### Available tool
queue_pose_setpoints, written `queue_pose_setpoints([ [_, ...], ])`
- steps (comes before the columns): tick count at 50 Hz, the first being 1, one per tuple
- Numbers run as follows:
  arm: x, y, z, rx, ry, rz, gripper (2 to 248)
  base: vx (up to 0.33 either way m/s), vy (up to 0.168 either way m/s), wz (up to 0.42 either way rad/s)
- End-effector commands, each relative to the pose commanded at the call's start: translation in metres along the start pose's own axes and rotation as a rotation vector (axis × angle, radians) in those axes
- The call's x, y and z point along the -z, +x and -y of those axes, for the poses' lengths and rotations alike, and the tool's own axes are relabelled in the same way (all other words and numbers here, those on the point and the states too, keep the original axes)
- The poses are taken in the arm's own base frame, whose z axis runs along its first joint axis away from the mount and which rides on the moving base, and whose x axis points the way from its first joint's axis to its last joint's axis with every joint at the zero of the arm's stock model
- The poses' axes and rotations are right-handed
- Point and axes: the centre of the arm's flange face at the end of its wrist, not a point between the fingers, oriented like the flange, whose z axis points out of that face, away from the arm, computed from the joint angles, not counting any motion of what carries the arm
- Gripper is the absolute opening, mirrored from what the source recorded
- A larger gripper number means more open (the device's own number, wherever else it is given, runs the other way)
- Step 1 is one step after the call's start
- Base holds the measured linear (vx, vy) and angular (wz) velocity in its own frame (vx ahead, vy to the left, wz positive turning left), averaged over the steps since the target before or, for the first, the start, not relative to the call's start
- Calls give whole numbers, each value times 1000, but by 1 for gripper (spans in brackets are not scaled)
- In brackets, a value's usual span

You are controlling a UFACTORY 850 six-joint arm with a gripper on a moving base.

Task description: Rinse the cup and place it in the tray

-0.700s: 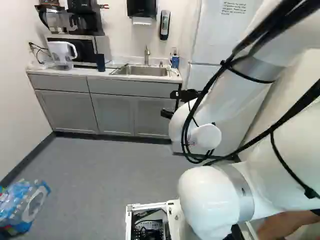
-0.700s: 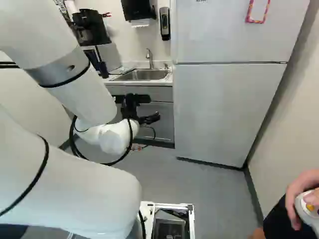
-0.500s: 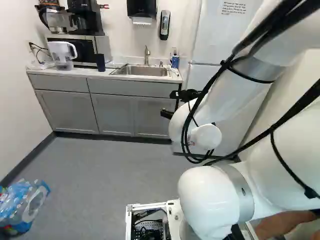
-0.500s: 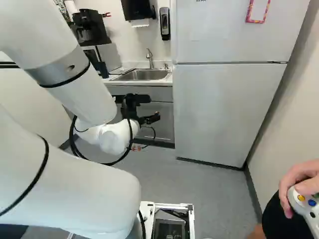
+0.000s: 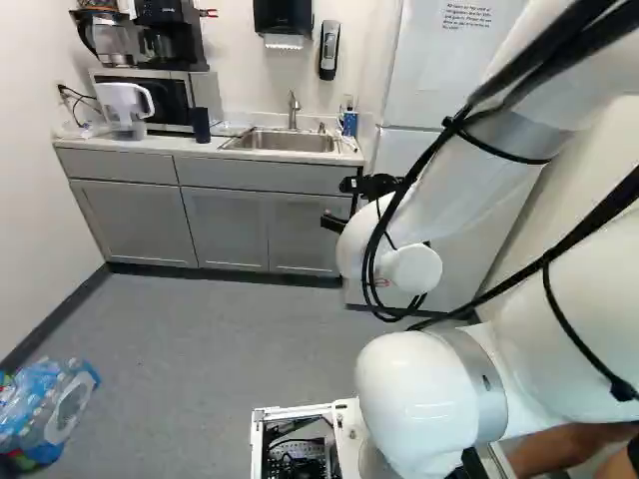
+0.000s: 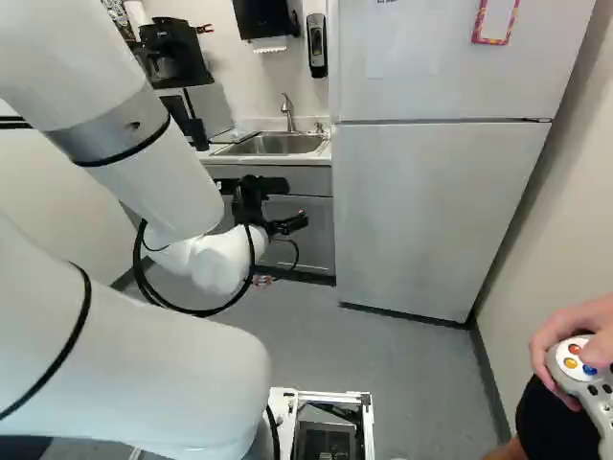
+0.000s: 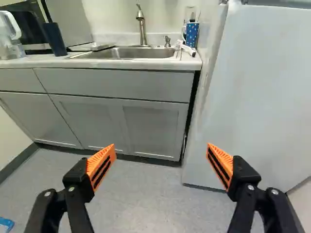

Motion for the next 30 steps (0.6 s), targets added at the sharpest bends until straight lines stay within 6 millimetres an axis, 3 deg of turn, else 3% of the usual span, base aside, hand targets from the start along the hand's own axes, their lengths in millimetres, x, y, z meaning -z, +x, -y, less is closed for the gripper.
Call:
queue_pose_setpoints([
  [30, -25, 41, -2, -2, -7, -71, 247, 0, 0, 0],
])
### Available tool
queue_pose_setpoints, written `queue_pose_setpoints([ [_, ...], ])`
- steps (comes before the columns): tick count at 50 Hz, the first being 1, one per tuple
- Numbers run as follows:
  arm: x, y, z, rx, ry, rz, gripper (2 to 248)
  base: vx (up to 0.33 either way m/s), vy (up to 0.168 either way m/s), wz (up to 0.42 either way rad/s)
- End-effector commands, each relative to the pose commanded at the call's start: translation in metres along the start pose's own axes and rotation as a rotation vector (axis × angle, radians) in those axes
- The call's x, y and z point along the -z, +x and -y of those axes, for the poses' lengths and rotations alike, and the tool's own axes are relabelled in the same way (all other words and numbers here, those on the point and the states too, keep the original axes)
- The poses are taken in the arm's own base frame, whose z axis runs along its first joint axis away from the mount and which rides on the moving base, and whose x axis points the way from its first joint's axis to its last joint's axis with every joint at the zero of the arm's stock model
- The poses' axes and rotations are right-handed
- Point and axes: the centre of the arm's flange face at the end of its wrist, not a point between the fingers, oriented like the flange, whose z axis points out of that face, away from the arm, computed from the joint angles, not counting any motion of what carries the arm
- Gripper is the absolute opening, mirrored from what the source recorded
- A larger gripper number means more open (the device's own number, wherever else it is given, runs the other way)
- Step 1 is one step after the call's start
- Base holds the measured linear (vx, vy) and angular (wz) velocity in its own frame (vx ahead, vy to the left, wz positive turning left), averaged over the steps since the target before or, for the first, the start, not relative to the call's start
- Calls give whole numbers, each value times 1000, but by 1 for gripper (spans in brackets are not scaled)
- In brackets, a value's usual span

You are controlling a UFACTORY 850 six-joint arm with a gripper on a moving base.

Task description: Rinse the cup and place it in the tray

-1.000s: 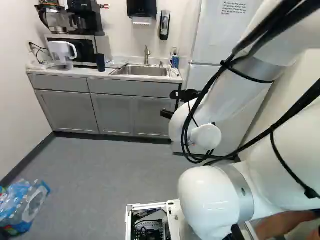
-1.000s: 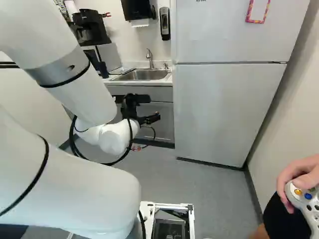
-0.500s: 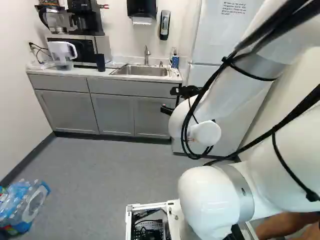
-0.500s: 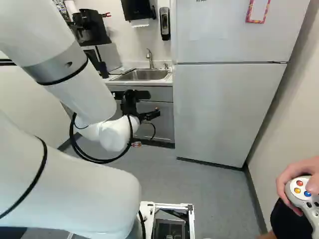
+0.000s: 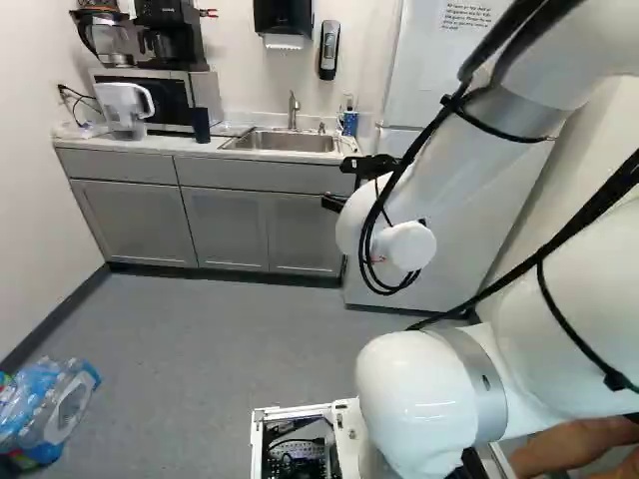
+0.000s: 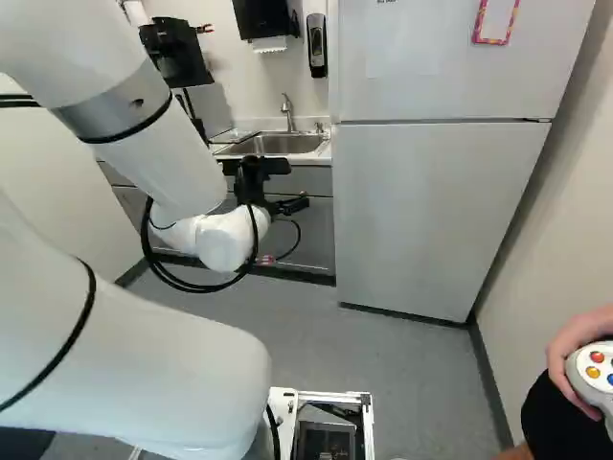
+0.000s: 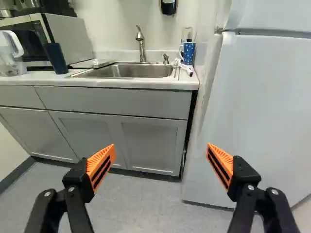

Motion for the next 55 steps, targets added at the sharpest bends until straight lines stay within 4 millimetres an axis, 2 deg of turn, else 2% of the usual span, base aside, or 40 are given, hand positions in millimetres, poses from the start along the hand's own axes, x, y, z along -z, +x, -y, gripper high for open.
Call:
queue_pose_setpoints([
  [55, -57, 75, 4, 2, 10, -120, 247, 0, 0, 0],
])
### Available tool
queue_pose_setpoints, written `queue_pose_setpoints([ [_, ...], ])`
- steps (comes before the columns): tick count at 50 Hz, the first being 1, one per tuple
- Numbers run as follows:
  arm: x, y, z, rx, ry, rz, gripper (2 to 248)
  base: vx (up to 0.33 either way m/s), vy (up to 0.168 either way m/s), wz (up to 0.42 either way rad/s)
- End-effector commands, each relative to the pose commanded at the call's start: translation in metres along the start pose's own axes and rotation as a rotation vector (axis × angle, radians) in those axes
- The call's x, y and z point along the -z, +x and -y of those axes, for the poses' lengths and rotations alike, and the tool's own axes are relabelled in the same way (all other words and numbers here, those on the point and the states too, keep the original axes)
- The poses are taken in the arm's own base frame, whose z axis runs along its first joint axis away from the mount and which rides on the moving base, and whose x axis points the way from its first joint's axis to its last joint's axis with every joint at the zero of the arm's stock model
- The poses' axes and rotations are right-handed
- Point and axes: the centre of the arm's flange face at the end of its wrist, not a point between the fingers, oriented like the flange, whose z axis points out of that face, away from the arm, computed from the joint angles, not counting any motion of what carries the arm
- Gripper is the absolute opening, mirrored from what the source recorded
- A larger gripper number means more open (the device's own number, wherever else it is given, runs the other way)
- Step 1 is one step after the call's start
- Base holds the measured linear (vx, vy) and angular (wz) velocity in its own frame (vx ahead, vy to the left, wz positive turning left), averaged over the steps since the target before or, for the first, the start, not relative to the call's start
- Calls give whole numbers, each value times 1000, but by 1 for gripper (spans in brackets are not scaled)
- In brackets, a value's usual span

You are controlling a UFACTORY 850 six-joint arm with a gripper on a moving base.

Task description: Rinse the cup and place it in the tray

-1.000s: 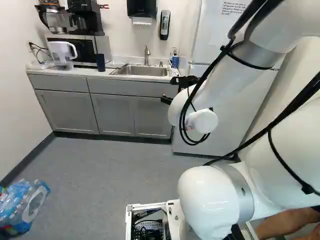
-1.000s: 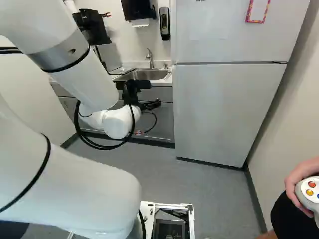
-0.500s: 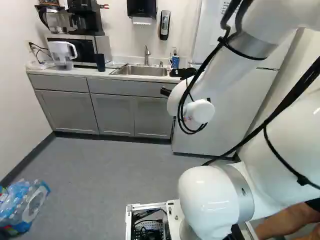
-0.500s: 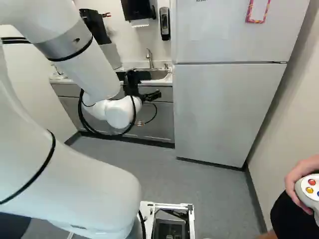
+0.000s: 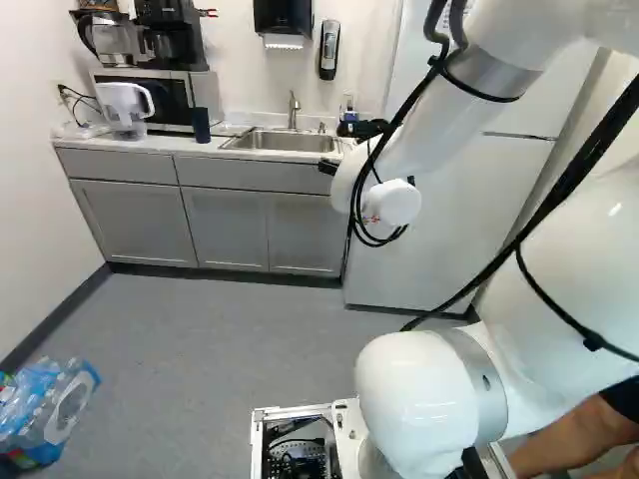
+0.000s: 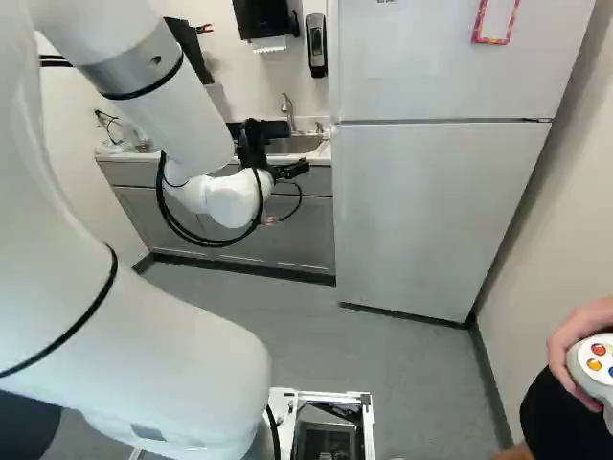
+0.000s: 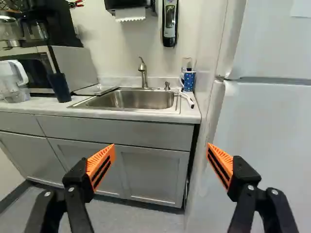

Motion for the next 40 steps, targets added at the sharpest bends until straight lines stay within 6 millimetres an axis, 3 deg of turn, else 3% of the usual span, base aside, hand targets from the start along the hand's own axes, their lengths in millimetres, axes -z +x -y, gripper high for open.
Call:
queue_pose_setpoints([
  [40, -41, 48, 5, 1, 11, -86, 247, 0, 0, 0],
])
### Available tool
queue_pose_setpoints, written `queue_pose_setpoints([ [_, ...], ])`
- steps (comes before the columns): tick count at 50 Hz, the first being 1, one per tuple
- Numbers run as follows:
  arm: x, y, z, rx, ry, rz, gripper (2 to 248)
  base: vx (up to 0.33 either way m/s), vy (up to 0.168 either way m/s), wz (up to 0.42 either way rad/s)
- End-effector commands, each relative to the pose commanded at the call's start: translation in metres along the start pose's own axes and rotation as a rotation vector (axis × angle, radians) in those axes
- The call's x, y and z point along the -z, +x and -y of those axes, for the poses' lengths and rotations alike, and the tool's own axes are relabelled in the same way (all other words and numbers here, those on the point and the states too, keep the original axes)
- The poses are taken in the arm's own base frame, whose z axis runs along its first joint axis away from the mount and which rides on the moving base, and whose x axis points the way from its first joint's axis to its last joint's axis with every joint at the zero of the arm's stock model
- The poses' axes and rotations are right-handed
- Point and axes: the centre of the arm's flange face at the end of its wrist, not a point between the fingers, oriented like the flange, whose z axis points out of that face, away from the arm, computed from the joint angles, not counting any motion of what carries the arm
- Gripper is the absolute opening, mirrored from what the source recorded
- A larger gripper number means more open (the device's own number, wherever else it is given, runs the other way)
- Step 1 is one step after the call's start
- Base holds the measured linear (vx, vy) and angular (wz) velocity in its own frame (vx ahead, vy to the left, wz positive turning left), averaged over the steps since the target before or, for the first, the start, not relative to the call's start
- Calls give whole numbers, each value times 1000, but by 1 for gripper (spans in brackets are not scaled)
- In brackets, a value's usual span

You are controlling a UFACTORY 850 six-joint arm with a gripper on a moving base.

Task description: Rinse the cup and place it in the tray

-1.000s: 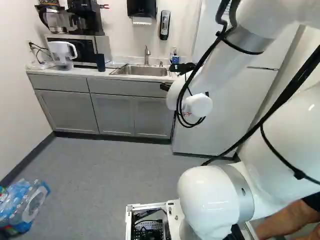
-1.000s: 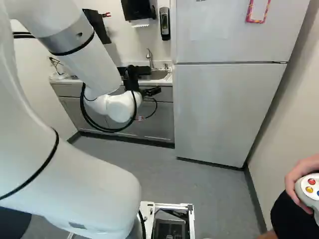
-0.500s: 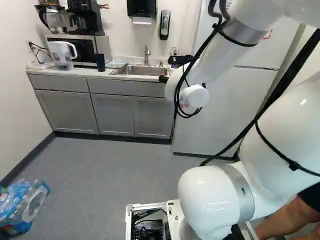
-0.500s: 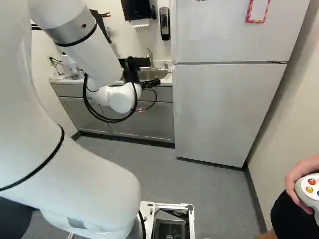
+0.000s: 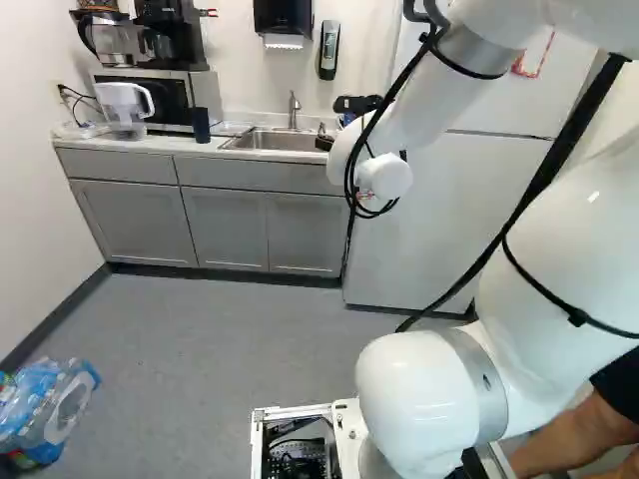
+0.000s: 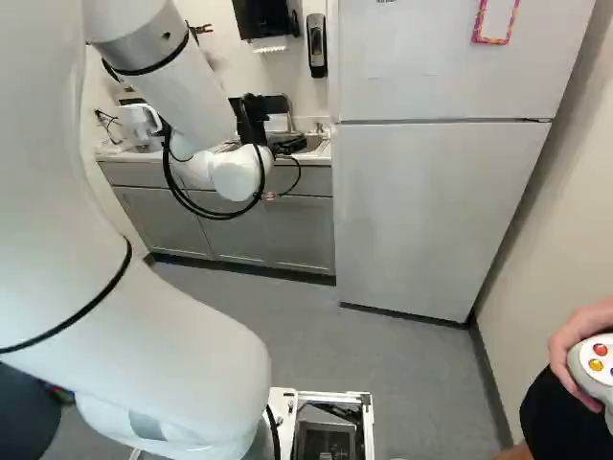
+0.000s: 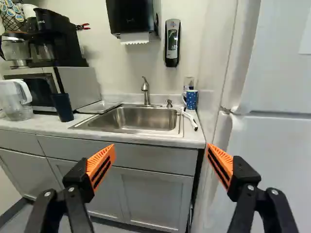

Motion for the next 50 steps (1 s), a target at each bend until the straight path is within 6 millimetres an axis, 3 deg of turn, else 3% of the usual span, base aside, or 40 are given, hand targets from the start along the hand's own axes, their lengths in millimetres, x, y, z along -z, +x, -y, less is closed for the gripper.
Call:
queue_pose_setpoints([
  [50, -48, 47, 0, 0, -1, -14, 247, 0, 0, 0],
])
